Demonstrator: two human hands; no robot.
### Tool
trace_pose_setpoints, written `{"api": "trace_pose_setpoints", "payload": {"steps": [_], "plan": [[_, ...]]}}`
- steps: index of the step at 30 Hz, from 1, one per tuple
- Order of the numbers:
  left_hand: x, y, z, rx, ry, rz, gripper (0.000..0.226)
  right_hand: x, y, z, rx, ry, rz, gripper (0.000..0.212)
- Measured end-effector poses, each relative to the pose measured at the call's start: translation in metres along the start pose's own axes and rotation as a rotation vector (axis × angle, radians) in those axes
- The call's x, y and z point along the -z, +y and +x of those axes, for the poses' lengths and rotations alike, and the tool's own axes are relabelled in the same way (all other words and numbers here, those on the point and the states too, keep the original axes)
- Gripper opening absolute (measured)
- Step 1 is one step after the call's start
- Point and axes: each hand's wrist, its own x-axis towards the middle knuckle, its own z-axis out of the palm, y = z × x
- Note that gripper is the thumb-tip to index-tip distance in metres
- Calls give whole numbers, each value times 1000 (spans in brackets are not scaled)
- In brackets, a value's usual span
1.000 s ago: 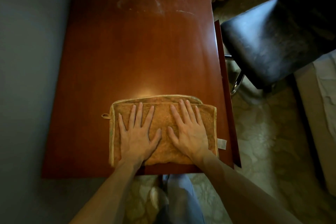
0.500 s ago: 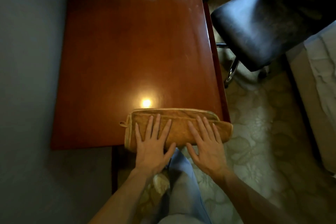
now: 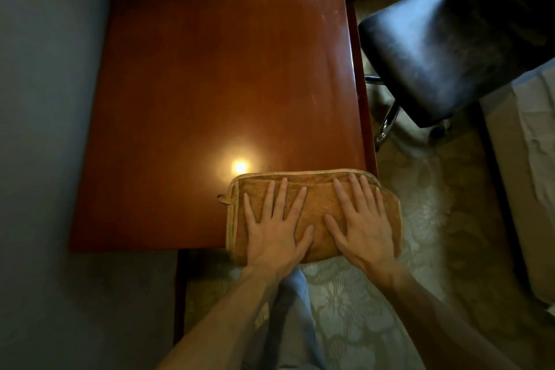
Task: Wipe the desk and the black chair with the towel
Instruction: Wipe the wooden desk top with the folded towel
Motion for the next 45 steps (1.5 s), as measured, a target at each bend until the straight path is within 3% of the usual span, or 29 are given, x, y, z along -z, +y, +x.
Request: {"api": "trace_pose_setpoints", "payload": {"steps": [24,45], "plan": [[61,-28,265,120,104,37,76,71,32,300,186,82,50,77],[100,-60,418,135,124,49,76,103,34,449,160,155,4,74]]}}
